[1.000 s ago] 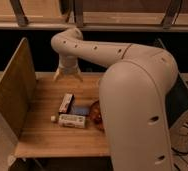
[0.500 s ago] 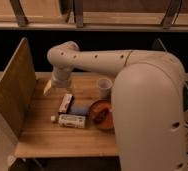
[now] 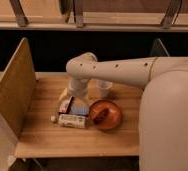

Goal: Move the arm in a circular motion

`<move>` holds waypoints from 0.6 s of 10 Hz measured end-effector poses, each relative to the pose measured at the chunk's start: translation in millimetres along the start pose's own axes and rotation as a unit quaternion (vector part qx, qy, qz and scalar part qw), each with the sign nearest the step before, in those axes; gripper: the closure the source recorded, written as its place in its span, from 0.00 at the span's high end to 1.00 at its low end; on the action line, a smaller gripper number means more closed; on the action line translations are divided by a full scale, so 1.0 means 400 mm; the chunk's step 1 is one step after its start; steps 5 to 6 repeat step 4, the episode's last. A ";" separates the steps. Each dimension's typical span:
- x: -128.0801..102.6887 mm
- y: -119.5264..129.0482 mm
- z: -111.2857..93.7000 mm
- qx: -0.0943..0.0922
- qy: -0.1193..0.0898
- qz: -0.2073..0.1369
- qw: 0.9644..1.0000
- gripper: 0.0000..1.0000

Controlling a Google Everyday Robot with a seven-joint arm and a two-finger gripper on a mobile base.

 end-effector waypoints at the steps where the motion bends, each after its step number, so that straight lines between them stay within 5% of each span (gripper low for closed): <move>1: -0.026 -0.064 -0.030 0.022 -0.014 0.020 0.999 0.80; 3: -0.106 -0.116 -0.099 0.062 -0.045 0.026 0.997 0.80; 6: -0.137 -0.110 -0.118 0.070 -0.053 0.017 0.996 0.80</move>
